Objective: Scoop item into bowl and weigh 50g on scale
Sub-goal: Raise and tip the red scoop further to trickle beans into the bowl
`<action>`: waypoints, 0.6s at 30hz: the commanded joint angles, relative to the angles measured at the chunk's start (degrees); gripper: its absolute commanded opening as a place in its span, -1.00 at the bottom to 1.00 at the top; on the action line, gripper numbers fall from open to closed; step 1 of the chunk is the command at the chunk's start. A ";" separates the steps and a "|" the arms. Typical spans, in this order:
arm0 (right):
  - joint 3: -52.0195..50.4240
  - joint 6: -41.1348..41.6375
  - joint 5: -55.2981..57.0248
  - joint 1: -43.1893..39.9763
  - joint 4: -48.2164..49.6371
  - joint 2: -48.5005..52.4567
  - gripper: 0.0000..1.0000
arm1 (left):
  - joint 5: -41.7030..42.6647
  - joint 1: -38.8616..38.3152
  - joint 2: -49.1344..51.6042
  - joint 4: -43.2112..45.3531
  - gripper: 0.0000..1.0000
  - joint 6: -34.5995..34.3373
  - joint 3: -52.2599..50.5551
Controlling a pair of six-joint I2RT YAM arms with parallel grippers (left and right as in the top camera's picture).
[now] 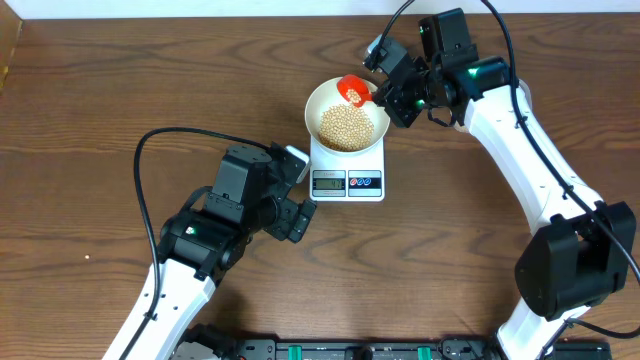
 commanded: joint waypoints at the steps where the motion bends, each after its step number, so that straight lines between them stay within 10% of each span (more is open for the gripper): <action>1: 0.90 1.18 -0.35 0.48 0.28 -1.29 -0.98 | 0.70 -0.17 -0.04 -0.04 0.81 -0.31 -0.24; 18: 0.90 5.57 -5.05 0.33 0.70 -1.29 -0.98 | 0.70 -0.17 -0.04 -0.04 0.81 -0.33 -0.24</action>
